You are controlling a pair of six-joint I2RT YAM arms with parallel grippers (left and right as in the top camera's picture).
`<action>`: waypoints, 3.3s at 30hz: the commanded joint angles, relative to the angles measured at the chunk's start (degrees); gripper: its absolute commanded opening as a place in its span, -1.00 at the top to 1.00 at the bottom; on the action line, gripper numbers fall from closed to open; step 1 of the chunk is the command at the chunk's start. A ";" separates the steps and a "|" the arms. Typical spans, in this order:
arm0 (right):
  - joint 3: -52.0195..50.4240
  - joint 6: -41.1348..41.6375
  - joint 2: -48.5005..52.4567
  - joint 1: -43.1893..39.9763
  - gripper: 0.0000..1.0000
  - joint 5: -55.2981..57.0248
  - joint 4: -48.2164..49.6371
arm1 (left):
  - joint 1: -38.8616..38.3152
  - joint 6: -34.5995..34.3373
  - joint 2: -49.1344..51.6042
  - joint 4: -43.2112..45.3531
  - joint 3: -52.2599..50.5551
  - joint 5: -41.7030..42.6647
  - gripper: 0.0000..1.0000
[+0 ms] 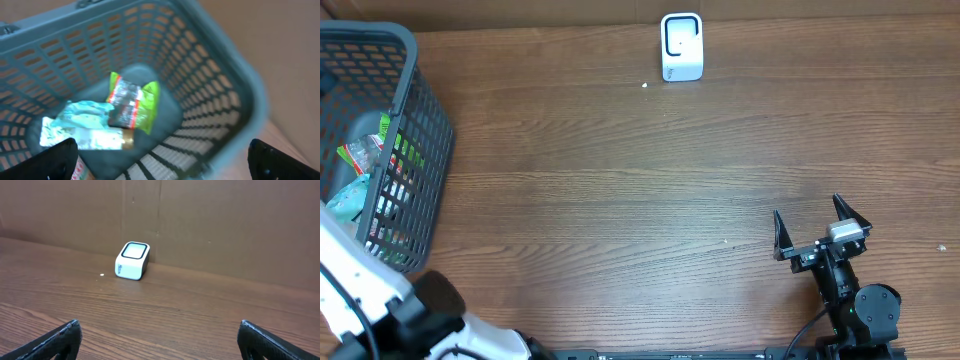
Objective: Scan the item barcode
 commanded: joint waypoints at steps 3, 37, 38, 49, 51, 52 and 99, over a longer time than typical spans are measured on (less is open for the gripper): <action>-0.61 -0.02 -0.42 -0.15 -1.00 -0.07 0.33 | 0.20 -1.33 10.43 0.39 0.59 -4.83 -1.00; -0.61 -0.02 -0.42 -0.15 -1.00 -0.07 0.31 | -0.72 -0.74 38.14 1.53 -0.39 -7.61 -0.66; -0.61 -0.02 -0.42 -0.15 -1.00 -0.07 0.33 | -0.79 -0.74 38.34 1.62 -0.42 -7.58 -0.67; -0.61 -0.02 -0.42 -0.15 -1.00 -0.07 0.33 | -1.40 -0.72 42.18 0.11 -0.72 -7.15 0.92; -0.61 -0.02 -0.42 -0.15 -1.00 -0.07 0.31 | -1.42 0.46 41.53 -0.37 -0.57 -7.19 0.92; -0.61 -0.02 -0.42 -0.15 -1.00 -0.07 0.33 | -1.40 1.01 40.96 -0.70 -0.31 -7.19 0.92; -0.61 -0.02 -0.42 -0.15 -1.00 -0.07 0.33 | -1.27 3.80 46.99 2.14 3.72 -11.82 -1.00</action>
